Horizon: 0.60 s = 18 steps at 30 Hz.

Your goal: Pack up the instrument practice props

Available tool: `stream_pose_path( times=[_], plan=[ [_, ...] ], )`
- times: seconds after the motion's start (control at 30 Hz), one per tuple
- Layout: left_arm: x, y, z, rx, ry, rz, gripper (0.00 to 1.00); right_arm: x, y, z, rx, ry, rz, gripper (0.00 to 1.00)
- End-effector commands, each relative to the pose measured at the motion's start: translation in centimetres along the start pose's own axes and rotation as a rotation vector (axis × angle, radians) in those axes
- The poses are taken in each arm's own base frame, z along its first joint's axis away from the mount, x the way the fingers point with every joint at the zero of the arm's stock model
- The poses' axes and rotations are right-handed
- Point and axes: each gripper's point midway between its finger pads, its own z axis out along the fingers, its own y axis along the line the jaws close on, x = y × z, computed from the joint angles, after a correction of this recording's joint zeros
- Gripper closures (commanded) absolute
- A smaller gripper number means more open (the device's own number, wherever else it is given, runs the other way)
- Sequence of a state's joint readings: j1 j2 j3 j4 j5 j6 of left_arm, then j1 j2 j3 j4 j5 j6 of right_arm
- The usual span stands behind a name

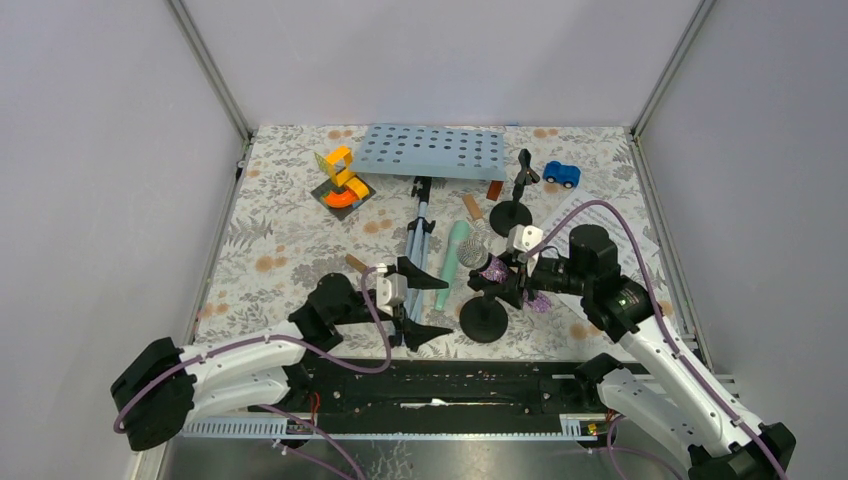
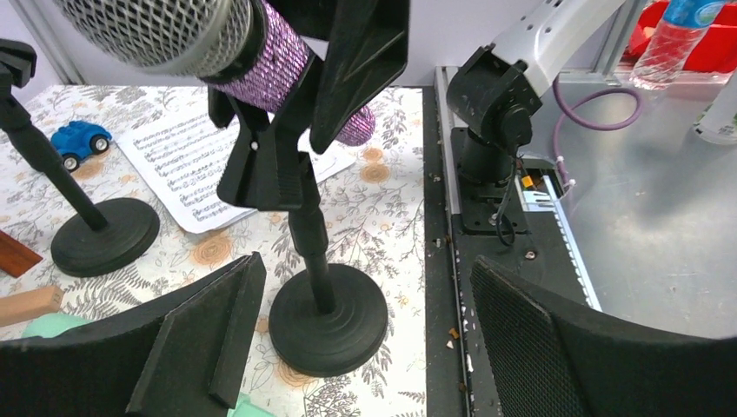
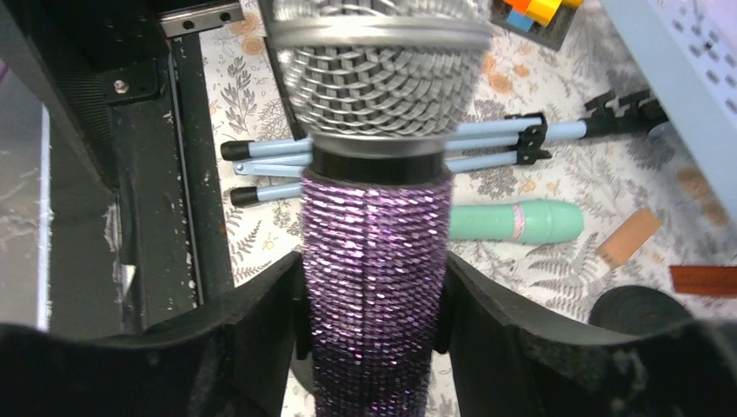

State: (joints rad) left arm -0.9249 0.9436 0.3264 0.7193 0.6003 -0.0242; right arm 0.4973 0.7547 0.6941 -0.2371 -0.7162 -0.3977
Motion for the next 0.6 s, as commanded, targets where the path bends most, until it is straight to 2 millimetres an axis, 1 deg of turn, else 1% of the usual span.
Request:
stream_pose_path(
  times=[0.0,0.07,0.13,0.2,0.27,0.43,0.57],
  plan=[
    [-0.3,1.3,0.6,-0.039,-0.026,0.066,0.07,-1.9,0.3,-0.5,-0.034,-0.042,-0.142,0.32],
    [-0.3,1.5,0.8,-0.043,-0.037,0.075,0.07,-2.2,0.3,-0.8,-0.026,-0.034,-0.132,0.24],
    [-0.4,1.6,1.1,-0.04,-0.055,0.086,0.07,-2.6,0.4,-1.2,-0.02,-0.032,-0.121,0.18],
    [-0.6,1.8,1.5,-0.036,-0.07,0.094,0.07,-3.0,0.8,-1.7,-0.023,-0.03,-0.098,0.09],
    [-0.8,2.1,1.9,-0.037,-0.082,0.102,0.07,-3.8,1.4,-2.1,-0.042,-0.037,-0.091,0.05],
    [-1.5,3.3,2.7,-0.077,-0.137,0.11,0.06,-6.8,2.3,-3.3,-0.066,-0.093,-0.098,0.02],
    [-1.6,3.9,3.7,-0.081,-0.16,0.086,0.06,-8.8,2.3,-3.7,-0.069,-0.124,-0.122,0.01]
  ],
)
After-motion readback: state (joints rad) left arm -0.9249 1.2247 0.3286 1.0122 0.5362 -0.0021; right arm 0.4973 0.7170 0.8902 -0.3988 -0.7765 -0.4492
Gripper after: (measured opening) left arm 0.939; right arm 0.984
